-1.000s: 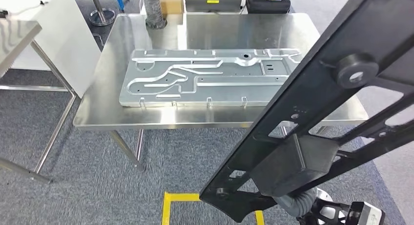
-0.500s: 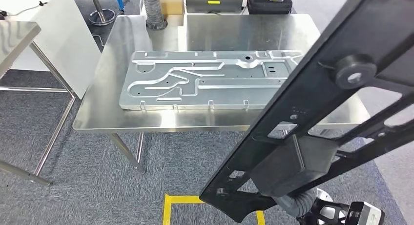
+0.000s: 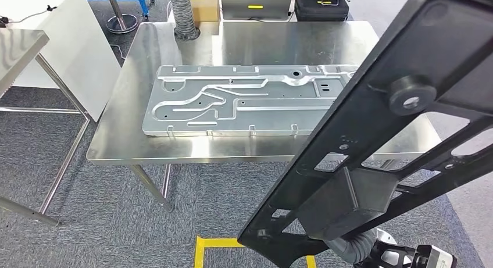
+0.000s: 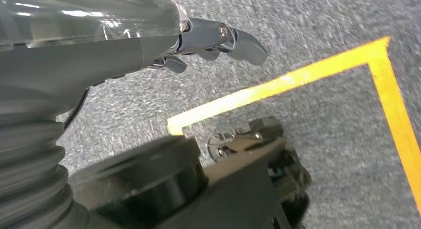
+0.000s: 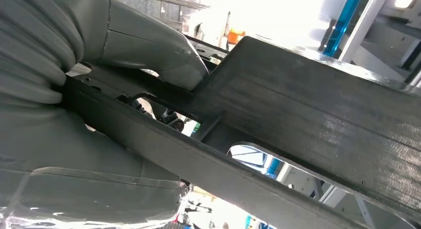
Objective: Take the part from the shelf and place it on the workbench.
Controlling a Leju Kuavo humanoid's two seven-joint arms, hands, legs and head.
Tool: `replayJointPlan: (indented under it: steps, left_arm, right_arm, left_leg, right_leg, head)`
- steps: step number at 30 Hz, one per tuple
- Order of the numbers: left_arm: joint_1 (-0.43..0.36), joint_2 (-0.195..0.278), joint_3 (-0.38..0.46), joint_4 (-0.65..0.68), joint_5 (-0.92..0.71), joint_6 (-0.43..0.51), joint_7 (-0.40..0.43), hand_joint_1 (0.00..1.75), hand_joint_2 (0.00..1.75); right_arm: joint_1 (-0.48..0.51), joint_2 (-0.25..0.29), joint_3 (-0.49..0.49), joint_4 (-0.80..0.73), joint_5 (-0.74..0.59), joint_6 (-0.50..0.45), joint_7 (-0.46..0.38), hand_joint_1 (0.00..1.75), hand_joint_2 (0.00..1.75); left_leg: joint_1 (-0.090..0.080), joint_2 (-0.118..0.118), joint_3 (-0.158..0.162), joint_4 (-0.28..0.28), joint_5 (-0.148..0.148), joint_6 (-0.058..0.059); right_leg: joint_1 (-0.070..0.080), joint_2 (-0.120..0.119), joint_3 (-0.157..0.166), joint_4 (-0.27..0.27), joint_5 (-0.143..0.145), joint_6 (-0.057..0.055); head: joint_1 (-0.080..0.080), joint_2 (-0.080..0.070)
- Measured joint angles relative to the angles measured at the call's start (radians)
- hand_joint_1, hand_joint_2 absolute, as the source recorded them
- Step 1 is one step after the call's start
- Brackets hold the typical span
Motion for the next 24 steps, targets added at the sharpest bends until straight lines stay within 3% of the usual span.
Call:
replayJointPlan:
  steps: [2, 3, 6, 7, 8, 9, 11, 13, 16, 18, 21, 22, 23, 24]
  left_arm:
    - [0.000, 0.000, 0.000, 0.000, 0.000, 0.000, 0.000, 0.00, 1.75]
    - [-0.001, -0.001, 0.000, 0.000, 0.000, 0.000, 0.000, 0.00, 1.75]
    - [-0.002, -0.001, 0.000, 0.000, 0.000, 0.000, 0.000, 0.00, 1.75]
    - [-0.002, -0.001, 0.000, 0.000, 0.000, -0.001, 0.000, 0.00, 1.75]
    - [-0.001, -0.001, 0.000, 0.000, 0.000, -0.001, 0.001, 0.00, 1.75]
    - [-0.001, -0.001, 0.000, 0.000, 0.000, -0.001, 0.001, 0.00, 1.75]
    - [-0.001, -0.001, 0.000, 0.000, 0.000, -0.001, 0.001, 0.00, 1.75]
    - [-0.002, -0.001, 0.000, 0.000, 0.000, -0.002, 0.001, 0.00, 1.75]
    - [-0.004, -0.001, 0.000, 0.000, 0.000, -0.003, 0.001, 0.00, 1.75]
    - [-0.005, -0.001, 0.000, 0.000, 0.000, -0.003, 0.001, 0.00, 1.75]
    - [-0.004, -0.001, 0.000, 0.000, 0.000, -0.003, 0.001, 0.00, 1.75]
    - [-0.003, -0.001, 0.000, 0.000, 0.000, -0.003, 0.001, 0.00, 1.75]
    - [-0.002, 0.000, 0.000, 0.000, 0.000, -0.003, 0.001, 0.00, 1.75]
    - [-0.001, 0.000, 0.000, 0.000, 0.000, -0.003, 0.001, 0.00, 1.75]
  right_arm:
    - [0.001, 0.002, 0.000, -0.004, 0.000, 0.000, -0.002, 1.75, 1.75]
    - [0.002, 0.002, 0.000, -0.006, 0.001, 0.000, -0.003, 1.75, 1.75]
    - [0.005, 0.003, 0.000, -0.008, 0.001, 0.000, -0.004, 1.75, 1.75]
    - [0.006, 0.003, 0.000, -0.007, 0.001, 0.000, -0.004, 1.75, 1.75]
    - [0.008, 0.003, 0.000, -0.007, 0.001, 0.000, -0.004, 1.75, 1.75]
    - [0.008, 0.003, 0.000, -0.007, 0.001, 0.000, -0.004, 1.75, 1.75]
    - [0.008, 0.003, 0.000, -0.008, 0.001, 0.001, -0.004, 1.75, 1.75]
    - [0.007, 0.003, 0.000, -0.008, 0.001, 0.001, -0.004, 1.75, 1.75]
    - [0.006, 0.003, 0.000, -0.008, 0.001, 0.002, -0.004, 1.75, 1.75]
    - [0.005, 0.003, 0.000, -0.010, 0.001, 0.003, -0.003, 1.75, 1.75]
    - [0.003, 0.002, 0.000, -0.010, 0.001, 0.003, -0.003, 1.75, 1.75]
    - [0.004, 0.002, 0.000, -0.010, 0.001, 0.003, -0.002, 1.75, 1.75]
    - [0.004, 0.002, 0.000, -0.010, 0.001, 0.003, -0.002, 1.75, 1.75]
    - [0.004, 0.002, 0.000, -0.010, 0.001, 0.003, -0.002, 1.75, 1.75]
  left_leg:
    - [0.001, 0.001, 0.004, -0.009, 0.004, 0.013]
    - [0.003, 0.002, 0.006, -0.013, 0.006, 0.018]
    - [0.003, 0.003, 0.008, -0.015, 0.004, 0.026]
    - [0.002, 0.004, 0.009, -0.015, 0.003, 0.027]
    - [0.001, 0.003, 0.010, -0.014, 0.001, 0.027]
    - [0.001, 0.002, 0.013, -0.014, 0.000, 0.026]
    - [-0.001, 0.001, 0.022, -0.014, -0.005, 0.022]
    - [-0.004, 0.000, 0.025, -0.013, -0.011, 0.014]
    - [-0.004, 0.001, 0.026, -0.012, -0.017, -0.002]
    - [-0.003, 0.002, 0.014, 0.024, -0.042, -0.014]
    - [0.002, 0.002, -0.078, 0.210, -0.132, -0.028]
    - [0.003, 0.002, -0.107, 0.264, -0.148, -0.031]
    - [0.004, 0.002, -0.121, 0.283, -0.143, -0.032]
    - [0.005, 0.002, -0.114, 0.259, -0.116, -0.032]
  right_leg:
    - [-0.004, 0.000, -0.004, 0.015, -0.012, 0.011]
    - [-0.005, -0.001, -0.018, 0.047, -0.031, 0.015]
    - [-0.007, -0.001, -0.119, 0.238, -0.114, 0.024]
    - [-0.008, -0.001, -0.146, 0.284, -0.123, 0.026]
    - [-0.008, -0.001, -0.157, 0.294, -0.112, 0.025]
    - [-0.007, -0.001, -0.145, 0.260, -0.081, 0.023]
    - [-0.005, -0.002, -0.081, 0.118, -0.005, 0.014]
    - [0.000, -0.002, -0.036, 0.019, 0.027, 0.004]
    - [0.003, -0.001, -0.030, 0.001, 0.026, -0.010]
    - [-0.003, -0.001, -0.023, -0.008, 0.027, -0.020]
    - [-0.004, -0.004, -0.019, -0.010, 0.025, -0.031]
    - [-0.003, -0.004, -0.018, -0.009, 0.023, -0.031]
    - [-0.003, -0.003, -0.017, -0.008, 0.021, -0.031]
    - [-0.003, -0.002, -0.015, -0.007, 0.018, -0.030]
  head:
    - [0.000, 0.000]
    - [0.000, 0.000]
    - [0.000, 0.000]
    - [0.000, 0.000]
    - [0.000, 0.000]
    - [0.000, 0.000]
    - [0.000, 0.000]
    - [0.000, 0.000]
    - [0.000, 0.000]
    - [0.000, 0.000]
    - [0.000, 0.000]
    - [0.000, 0.000]
    - [0.000, 0.000]
    - [0.000, 0.000]
